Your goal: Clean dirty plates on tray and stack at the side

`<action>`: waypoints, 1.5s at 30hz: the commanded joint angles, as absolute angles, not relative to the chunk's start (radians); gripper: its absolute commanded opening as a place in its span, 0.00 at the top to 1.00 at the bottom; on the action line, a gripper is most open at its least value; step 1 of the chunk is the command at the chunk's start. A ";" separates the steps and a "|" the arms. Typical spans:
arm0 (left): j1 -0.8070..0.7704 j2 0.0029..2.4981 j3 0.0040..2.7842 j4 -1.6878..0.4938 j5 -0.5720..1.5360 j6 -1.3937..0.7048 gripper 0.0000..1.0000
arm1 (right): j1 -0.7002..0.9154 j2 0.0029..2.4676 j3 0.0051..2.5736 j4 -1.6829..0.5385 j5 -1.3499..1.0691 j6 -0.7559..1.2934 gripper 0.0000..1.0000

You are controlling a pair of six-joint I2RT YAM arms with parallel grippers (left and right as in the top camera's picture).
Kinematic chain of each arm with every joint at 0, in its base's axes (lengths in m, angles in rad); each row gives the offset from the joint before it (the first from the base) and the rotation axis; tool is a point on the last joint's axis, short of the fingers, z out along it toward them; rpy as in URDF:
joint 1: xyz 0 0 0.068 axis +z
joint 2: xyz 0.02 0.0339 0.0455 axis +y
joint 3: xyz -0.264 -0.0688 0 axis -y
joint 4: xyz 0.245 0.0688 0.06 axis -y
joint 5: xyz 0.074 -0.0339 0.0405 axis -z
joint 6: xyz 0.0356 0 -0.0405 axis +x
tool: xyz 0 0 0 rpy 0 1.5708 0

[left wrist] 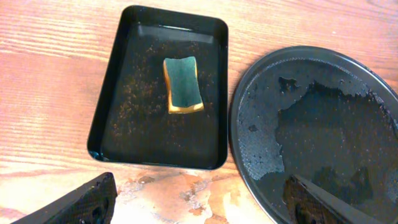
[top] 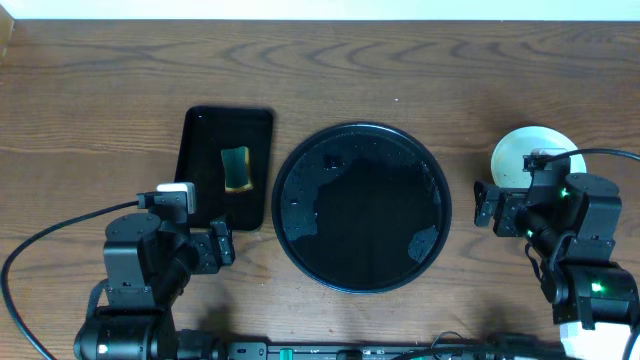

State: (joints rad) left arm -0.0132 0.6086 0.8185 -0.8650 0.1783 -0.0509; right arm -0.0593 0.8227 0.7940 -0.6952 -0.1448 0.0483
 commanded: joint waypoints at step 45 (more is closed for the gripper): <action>-0.012 0.607 0.809 -0.874 0.184 -0.038 0.13 | 0.040 0.170 0.198 -0.085 -0.133 0.051 0.01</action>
